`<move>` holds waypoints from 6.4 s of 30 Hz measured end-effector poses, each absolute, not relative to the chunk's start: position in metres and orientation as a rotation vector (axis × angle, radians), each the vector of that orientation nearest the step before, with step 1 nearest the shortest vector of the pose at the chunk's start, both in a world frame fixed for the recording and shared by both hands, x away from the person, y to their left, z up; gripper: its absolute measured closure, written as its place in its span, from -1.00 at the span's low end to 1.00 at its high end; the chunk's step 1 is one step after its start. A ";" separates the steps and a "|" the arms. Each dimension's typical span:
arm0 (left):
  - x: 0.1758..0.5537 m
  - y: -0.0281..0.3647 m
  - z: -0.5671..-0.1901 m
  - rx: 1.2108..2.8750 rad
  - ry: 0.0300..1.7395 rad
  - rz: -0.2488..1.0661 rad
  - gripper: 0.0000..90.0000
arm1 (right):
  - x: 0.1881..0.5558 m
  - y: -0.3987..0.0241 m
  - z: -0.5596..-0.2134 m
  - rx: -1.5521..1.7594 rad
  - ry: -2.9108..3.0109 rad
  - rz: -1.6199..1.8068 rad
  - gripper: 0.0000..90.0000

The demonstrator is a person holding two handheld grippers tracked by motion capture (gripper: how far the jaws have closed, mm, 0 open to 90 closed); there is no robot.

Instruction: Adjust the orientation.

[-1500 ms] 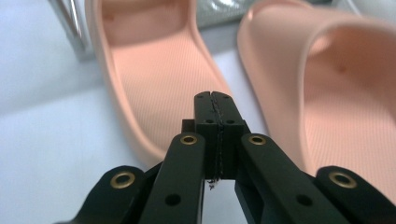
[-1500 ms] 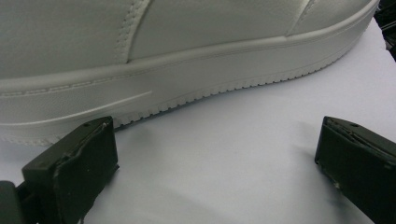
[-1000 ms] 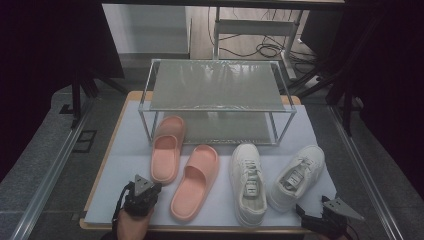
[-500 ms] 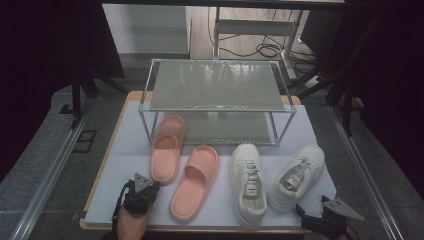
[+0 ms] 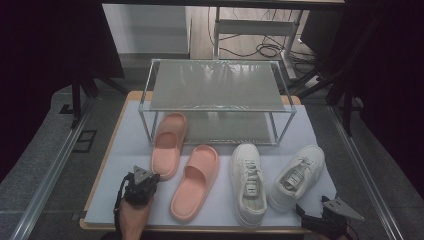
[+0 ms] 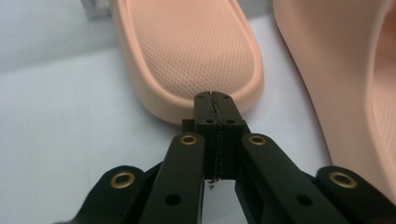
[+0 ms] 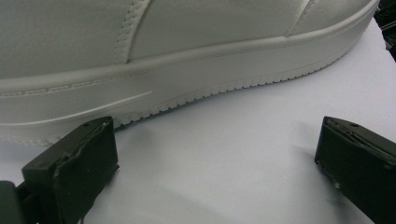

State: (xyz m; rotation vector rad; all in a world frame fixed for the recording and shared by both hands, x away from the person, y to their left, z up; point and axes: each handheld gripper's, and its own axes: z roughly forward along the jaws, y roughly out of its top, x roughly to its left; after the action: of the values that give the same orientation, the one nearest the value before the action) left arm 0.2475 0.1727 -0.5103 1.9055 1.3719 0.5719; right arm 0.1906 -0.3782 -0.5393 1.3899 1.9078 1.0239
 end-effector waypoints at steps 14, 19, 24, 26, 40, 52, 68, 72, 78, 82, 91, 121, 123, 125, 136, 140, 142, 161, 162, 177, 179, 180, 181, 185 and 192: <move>0.245 0.183 -0.520 1.907 1.430 0.553 1.00 | 0.191 -0.378 -0.539 1.389 1.909 1.024 -1.00; 0.250 0.180 -0.519 1.918 1.423 0.553 1.00 | 0.191 -0.378 -0.539 1.390 1.908 1.023 -1.00; 0.263 0.171 -0.516 1.936 1.414 0.569 1.00 | 0.191 -0.378 -0.539 1.391 1.909 1.024 -1.00; 0.269 0.170 -0.514 1.933 1.417 0.571 1.00 | 0.190 -0.378 -0.539 1.391 1.909 1.024 -1.00; 0.309 0.166 -0.505 1.906 1.438 0.598 1.00 | 0.191 -0.378 -0.539 1.389 1.908 1.024 -1.00; 0.339 0.159 -0.506 1.898 1.445 0.599 1.00 | 0.190 -0.378 -0.539 1.390 1.910 1.024 -1.00; 0.366 0.136 -0.508 1.932 1.427 0.625 1.00 | 0.190 -0.378 -0.539 1.390 1.910 1.025 -1.00; 0.369 0.135 -0.509 1.938 1.422 0.625 1.00 | 0.190 -0.379 -0.539 1.387 1.910 1.025 -1.00; 0.369 0.137 -0.510 1.953 1.412 0.621 1.00 | 0.190 -0.379 -0.539 1.387 1.910 1.024 -1.00; 0.362 0.141 -0.511 1.952 1.409 0.605 1.00 | 0.190 -0.379 -0.539 1.387 1.909 1.024 -1.00; 0.338 0.147 -0.494 1.947 1.345 0.600 0.94 | 0.190 -0.379 -0.539 1.388 1.909 1.024 -1.00; 0.243 0.124 -0.479 1.991 1.147 0.488 0.85 | 0.191 -0.378 -0.540 1.389 1.907 1.025 -1.00; 0.243 0.123 -0.480 1.998 1.142 0.482 0.85 | 0.191 -0.378 -0.539 1.388 1.907 1.025 -1.00; 0.243 0.121 -0.481 1.998 1.142 0.476 0.85 | 0.191 -0.378 -0.539 1.390 1.908 1.026 -1.00; 0.247 0.113 -0.488 2.014 1.135 0.463 0.83 | 0.191 -0.378 -0.539 1.389 1.908 1.025 -1.00; 0.251 0.115 -0.491 2.007 1.145 0.454 0.82 | 0.191 -0.378 -0.539 1.390 1.908 1.026 -1.00; 0.252 0.115 -0.491 2.003 1.147 0.447 0.80 | 0.191 -0.378 -0.540 1.391 1.907 1.027 -1.00; 0.258 0.111 -0.494 2.020 1.157 0.442 0.76 | 0.191 -0.378 -0.539 1.388 1.908 1.025 -1.00; 0.258 0.111 -0.494 2.020 1.159 0.441 0.76 | 0.191 -0.378 -0.539 1.388 1.908 1.025 -1.00; 0.280 0.102 -0.489 2.010 1.192 0.449 0.71 | 0.191 -0.378 -0.539 1.390 1.908 1.025 -1.00; 0.282 0.101 -0.489 2.011 1.201 0.449 0.71 | 0.191 -0.378 -0.539 1.389 1.908 1.025 -1.00; 0.283 0.101 -0.489 2.013 1.203 0.452 0.71 | 0.190 -0.378 -0.539 1.391 1.909 1.026 -1.00; 0.283 0.100 -0.489 2.013 1.204 0.455 0.71 | 0.190 -0.378 -0.539 1.391 1.909 1.026 -1.00; 0.285 0.099 -0.489 2.002 1.226 0.457 0.82 | 0.191 -0.378 -0.539 1.389 1.909 1.025 -1.00; 0.291 0.094 -0.487 2.007 1.224 0.469 0.89 | 0.191 -0.378 -0.540 1.389 1.907 1.026 -1.00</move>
State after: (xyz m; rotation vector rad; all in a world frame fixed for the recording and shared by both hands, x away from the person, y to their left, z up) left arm 0.2912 0.0938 -0.4867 2.0069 1.2239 0.4691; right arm 0.1906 -0.3783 -0.5395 1.3886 1.9072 1.0257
